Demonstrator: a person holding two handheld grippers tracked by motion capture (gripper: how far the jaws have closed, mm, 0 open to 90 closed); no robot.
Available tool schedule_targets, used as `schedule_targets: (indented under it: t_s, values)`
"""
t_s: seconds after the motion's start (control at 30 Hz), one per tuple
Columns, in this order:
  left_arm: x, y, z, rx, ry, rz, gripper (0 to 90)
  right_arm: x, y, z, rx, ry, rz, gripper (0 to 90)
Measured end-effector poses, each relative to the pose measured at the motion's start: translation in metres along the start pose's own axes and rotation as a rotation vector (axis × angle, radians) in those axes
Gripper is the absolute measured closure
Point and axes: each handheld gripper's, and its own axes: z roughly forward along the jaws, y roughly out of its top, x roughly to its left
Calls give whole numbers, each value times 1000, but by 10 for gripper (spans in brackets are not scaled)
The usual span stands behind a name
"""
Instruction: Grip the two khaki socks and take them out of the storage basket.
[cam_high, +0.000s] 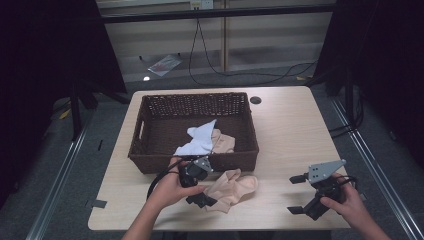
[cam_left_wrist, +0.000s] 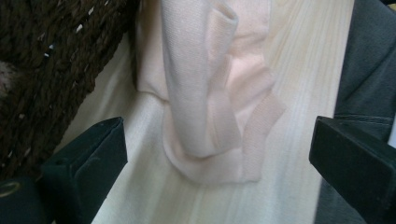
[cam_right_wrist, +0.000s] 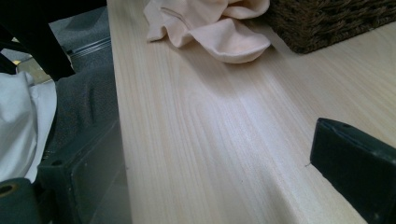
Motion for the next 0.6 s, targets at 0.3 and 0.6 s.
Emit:
schedule_targets:
  t_s: [0.3,0.6]
  values:
    - [4,-7,9,-23,-19,-22,40,0,0,0,2,-1,-3,23]
    - [0,-4,18,-34,6,17,40,0,0,1,3,5,-8,24]
